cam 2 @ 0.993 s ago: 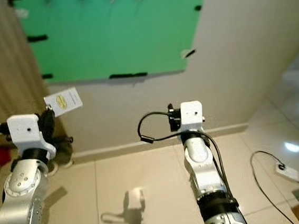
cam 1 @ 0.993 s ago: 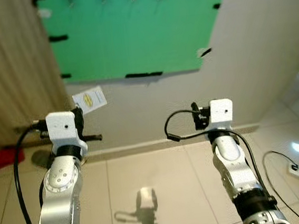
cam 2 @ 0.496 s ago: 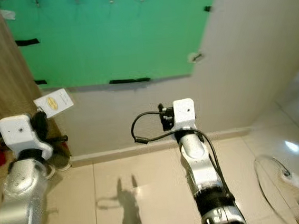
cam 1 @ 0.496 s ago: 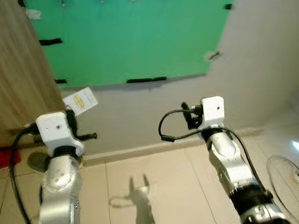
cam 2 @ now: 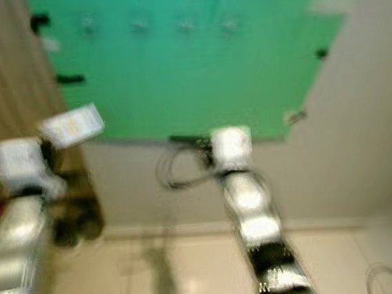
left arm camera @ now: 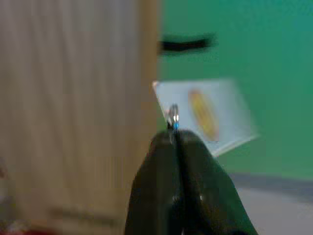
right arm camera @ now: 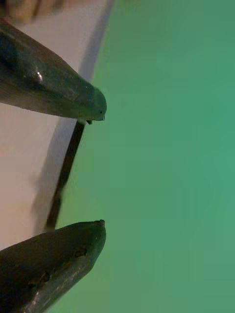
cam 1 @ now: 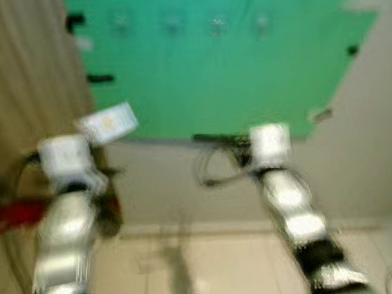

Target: Hang keys on a hook

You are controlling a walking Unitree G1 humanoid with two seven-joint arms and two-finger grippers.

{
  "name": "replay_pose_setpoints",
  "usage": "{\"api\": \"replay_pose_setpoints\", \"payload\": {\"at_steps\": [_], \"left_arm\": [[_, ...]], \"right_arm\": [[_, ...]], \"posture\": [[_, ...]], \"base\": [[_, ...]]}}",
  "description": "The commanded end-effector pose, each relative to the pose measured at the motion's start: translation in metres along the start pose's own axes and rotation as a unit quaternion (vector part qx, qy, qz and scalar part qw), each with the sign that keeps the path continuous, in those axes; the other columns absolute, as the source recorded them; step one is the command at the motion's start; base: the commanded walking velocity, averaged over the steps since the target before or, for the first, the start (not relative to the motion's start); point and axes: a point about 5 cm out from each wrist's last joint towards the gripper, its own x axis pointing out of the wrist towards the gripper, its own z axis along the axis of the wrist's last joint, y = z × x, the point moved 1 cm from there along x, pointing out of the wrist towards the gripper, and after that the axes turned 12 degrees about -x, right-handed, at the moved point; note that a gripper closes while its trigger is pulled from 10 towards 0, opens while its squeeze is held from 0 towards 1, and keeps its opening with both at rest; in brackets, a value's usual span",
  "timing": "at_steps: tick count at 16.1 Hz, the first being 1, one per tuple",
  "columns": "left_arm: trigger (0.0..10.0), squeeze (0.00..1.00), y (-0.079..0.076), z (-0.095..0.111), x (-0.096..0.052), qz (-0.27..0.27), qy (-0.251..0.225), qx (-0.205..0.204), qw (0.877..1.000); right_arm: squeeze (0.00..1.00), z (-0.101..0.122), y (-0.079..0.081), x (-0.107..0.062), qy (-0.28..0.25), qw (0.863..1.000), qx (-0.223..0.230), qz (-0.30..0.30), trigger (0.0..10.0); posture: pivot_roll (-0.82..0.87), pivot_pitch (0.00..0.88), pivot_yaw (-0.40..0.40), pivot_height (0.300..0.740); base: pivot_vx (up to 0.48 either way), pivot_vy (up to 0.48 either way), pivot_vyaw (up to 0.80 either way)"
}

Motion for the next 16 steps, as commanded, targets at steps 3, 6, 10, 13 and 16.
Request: {"api": "replay_pose_setpoints", "payload": {"at_steps": [3, 6, 10, 13, 16], "left_arm": [[10.0, 0.00, -0.008, -0.013, -0.007, 0.011, 0.031, 0.020, 0.999], [10.0, 0.00, -0.002, -0.007, -0.012, -0.028, 0.043, 0.066, 0.996], [10.0, 0.00, -0.019, 0.009, 0.009, -0.103, 0.029, 0.105, 0.989], [10.0, 0.00, -0.018, 0.017, 0.024, -0.143, 0.040, 0.110, 0.983], [10.0, 0.00, -0.018, 0.017, 0.022, -0.130, 0.020, 0.057, 0.990]], "right_arm": [[0.11, -0.017, -0.020, -0.008, 0.030, 0.999, 0.014, -0.022, 10.0], [0.11, -0.025, -0.018, -0.016, 0.040, 0.998, 0.030, -0.049, 10.0], [0.11, -0.030, -0.008, -0.024, 0.043, 0.997, 0.038, -0.058, 10.0], [0.11, -0.018, -0.014, -0.014, 0.024, 0.998, 0.018, -0.046, 10.0], [0.11, -0.010, -0.022, -0.008, 0.013, 0.999, 0.000, -0.044, 10.0]], "posture": [[0.10, 0.000, -0.059, 0.740], [0.10, 0.026, 0.002, 0.740], [0.08, 0.030, 0.023, 0.740], [0.07, 0.020, -0.011, 0.740], [0.06, 0.016, -0.040, 0.740]], "base": [[0.160, 0.000, 0.00], [0.000, 0.000, 0.00], [0.000, 0.000, 0.00], [0.000, 0.000, 0.00], [0.000, 0.000, 0.00]]}}
